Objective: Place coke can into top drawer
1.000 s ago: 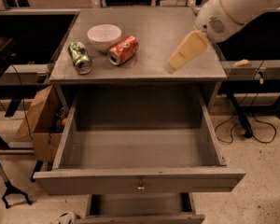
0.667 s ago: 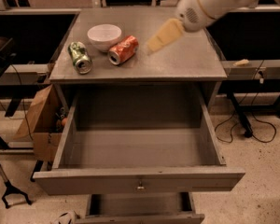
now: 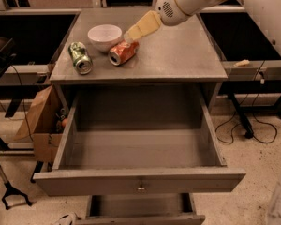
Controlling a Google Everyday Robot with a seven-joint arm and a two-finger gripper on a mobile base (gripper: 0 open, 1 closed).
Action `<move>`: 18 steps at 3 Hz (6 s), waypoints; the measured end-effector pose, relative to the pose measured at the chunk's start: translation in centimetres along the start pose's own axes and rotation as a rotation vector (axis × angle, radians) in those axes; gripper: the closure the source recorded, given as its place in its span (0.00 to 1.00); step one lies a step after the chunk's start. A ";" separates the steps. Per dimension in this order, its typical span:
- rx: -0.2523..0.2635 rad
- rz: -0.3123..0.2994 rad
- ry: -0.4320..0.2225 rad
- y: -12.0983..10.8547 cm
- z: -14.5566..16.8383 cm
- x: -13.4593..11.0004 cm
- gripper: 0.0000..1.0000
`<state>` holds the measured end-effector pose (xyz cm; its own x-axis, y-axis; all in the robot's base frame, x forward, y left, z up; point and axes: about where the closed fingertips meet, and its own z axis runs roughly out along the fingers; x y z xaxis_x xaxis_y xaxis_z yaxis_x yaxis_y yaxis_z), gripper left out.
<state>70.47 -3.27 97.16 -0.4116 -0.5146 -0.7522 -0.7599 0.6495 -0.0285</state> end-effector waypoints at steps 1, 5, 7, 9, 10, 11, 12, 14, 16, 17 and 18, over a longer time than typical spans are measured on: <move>0.029 0.011 0.002 -1.2 1.9 0.3 0.00; 0.016 0.060 -0.026 -4.6 13.2 2.2 0.00; -0.061 0.065 -0.087 -2.3 12.3 1.1 0.00; -0.109 0.056 -0.089 -1.0 14.2 0.1 0.00; -0.126 0.061 -0.077 -0.7 15.7 0.1 0.02; -0.135 0.069 -0.068 -0.5 16.7 0.3 0.25; -0.124 0.084 -0.052 -0.7 17.8 0.5 0.48; -0.007 0.098 -0.098 -2.3 13.0 0.9 0.94; 0.091 0.054 -0.176 -1.1 2.9 1.1 1.00; 0.018 0.030 -0.150 -0.1 -0.6 3.1 1.00; -0.084 -0.002 -0.086 0.4 -3.1 6.4 1.00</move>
Offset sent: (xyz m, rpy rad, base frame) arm 0.0847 0.0040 -0.0767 -0.0066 -0.0480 -0.1183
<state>65.98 -8.03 94.36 -0.3685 -0.4635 -0.8059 -0.8016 0.5974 0.0229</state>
